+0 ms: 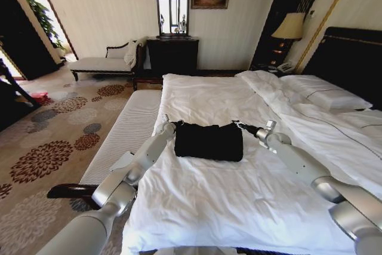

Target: Fold the clothes on the bed.

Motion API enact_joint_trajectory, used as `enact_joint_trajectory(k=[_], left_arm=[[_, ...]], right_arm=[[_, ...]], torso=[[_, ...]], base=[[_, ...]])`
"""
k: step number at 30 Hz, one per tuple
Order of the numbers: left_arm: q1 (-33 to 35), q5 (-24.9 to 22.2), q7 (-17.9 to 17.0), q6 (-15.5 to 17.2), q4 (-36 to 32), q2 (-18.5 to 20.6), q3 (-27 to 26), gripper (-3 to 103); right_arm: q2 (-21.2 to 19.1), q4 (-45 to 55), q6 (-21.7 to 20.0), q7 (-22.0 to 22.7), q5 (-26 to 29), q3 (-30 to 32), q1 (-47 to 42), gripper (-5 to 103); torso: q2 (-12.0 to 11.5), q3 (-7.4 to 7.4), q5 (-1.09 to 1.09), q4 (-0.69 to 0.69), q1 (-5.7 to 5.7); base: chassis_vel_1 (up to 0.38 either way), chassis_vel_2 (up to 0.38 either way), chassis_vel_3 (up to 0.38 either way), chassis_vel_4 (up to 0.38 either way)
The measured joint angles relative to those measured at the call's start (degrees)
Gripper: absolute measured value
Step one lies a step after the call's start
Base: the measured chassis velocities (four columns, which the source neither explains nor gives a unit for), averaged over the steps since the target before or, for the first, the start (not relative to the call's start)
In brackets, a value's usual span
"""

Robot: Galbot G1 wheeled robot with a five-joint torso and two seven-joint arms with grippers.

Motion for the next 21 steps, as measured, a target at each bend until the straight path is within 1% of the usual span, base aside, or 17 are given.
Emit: enact_joint_trajectory(k=[1, 2, 3, 4, 5, 6, 7, 9, 10, 12, 13, 14, 15, 16, 17, 21], left_arm=[[0.05, 0.23, -0.25, 0.03, -0.21, 0.02, -0.03, 45], [0.05, 0.4, -0.56, 0.06, -0.43, -0.07, -0.06, 50], [0.01, 0.42, -0.78, 0.13, -0.58, -0.21, -0.05, 56], [0.01, 0.42, -0.78, 0.13, -0.58, -0.21, -0.05, 56], [-0.12, 0.46, -1.03, 0.22, -0.69, -0.41, 0.06, 56], [-0.51, 0.57, -1.41, 0.28, -0.69, -0.8, 0.38, 67], [-0.82, 0.71, -1.7, 0.3, -0.55, -1.17, 0.46, 73], [-0.9, 0.77, -1.82, 0.3, -0.49, -1.28, 0.46, 73], [-1.08, 0.91, -2.18, 0.3, -0.34, -1.5, 0.34, 78], [-1.33, 0.97, -3.38, 0.28, -0.42, -1.58, -0.23, 89], [-1.33, 0.97, -3.38, 0.28, -0.42, -1.58, -0.23, 89], [-1.33, 0.97, -3.78, 0.28, -0.69, -1.42, -0.42, 93], [-1.35, 0.94, -4.06, 0.28, -0.91, -1.22, -0.54, 93], [-1.45, 0.84, -4.36, 0.27, -1.19, -0.7, -0.59, 98], [-1.52, 0.78, -4.42, 0.27, -1.23, -0.35, -0.55, 99], [-1.54, 0.34, -4.6, 0.33, -2.27, 0.75, -0.12, 100]], right_arm=[[0.0, -0.51, 0.0, -0.08, -0.06, -0.07, 0.41, 56], [-0.01, -0.83, 0.03, -0.14, -0.09, -0.07, 0.64, 61], [-0.15, -0.85, 0.03, -0.15, -0.09, -0.04, 0.62, 61], [-0.15, -0.85, 0.03, -0.15, -0.09, -0.04, 0.62, 61], [-0.38, -0.82, 0.03, -0.14, -0.09, 0.05, 0.44, 66], [-0.79, -0.81, 0.04, -0.12, -0.14, 0.3, -0.03, 72], [-0.92, -0.81, 0.07, 0.08, -0.15, 0.63, -0.35, 77], [-0.95, -0.78, 0.08, 0.21, -0.13, 0.75, -0.45, 77], [-1.05, -0.61, 0.11, 0.6, -0.03, 1.08, -0.73, 83], [-1.63, 0.7, 0.2, 1.21, 0.3, 2.21, -2.1, 93], [-1.63, 0.7, 0.2, 1.21, 0.3, 2.21, -2.1, 93], [-2.11, 1.45, 0.19, 1.31, 0.5, 2.8, -2.94, 97], [-2.57, 2.11, 0.18, 1.33, 0.66, 3.41, -3.74, 99], [-3.44, 3.12, 0.09, 1.35, 0.92, 4.34, -5.05, 100], [-4.16, 3.86, 0.0, 1.33, 1.07, 5.11, -6.07, 100], [-6.22, 6.64, -0.32, 1.1, 1.26, 8.12, -9.63, 100]], torso=[[0.0, 0.0, 0.0, 0.01, 0.0], [0.0, 0.0, -0.01, 0.02, 0.0], [0.0, 0.0, -0.01, 0.04, 0.01], [0.0, 0.0, -0.01, 0.04, 0.01], [0.0, 0.0, 0.0, 0.04, 0.01], [0.0, 0.0, 0.0, 0.02, 0.01], [0.0, 0.0, 0.0, 0.0, 0.01], [0.0, 0.0, 0.0, -0.01, 0.01], [0.0, 0.0, 0.0, -0.03, 0.0], [0.0, 0.0, 0.01, 0.0, 0.0], [0.0, 0.0, 0.01, 0.0, 0.0], [0.0, 0.0, 0.0, 0.01, 0.01], [0.0, 0.0, 0.01, 0.02, 0.01], [0.0, 0.0, 0.0, 0.02, 0.01], [0.0, 0.0, 0.0, 0.02, 0.01], [0.0, 0.0, 0.0, 0.01, 0.01]], base=[[0.0, 0.0, 0.0, 0.0], [0.0, 0.0, 0.0, 0.0], [0.0, 0.0, 0.0, 0.0], [0.0, 0.0, 0.0, 0.0], [0.0, 0.0, 0.0, 0.0], [0.0, 0.0, 0.0, 0.0], [0.0, 0.0, 0.0, 0.0], [0.0, 0.0, 0.0, 0.0], [0.0, 0.0, 0.0, 0.0], [0.0, 0.0, 0.0, 0.0], [0.0, 0.0, 0.0, 0.0], [0.0, 0.0, 0.0, 0.0], [0.0, 0.0, 0.0, 0.0], [0.0, 0.0, 0.0, 0.0], [0.0, 0.0, 0.0, 0.0], [0.0, 0.0, 0.0, 0.0]])
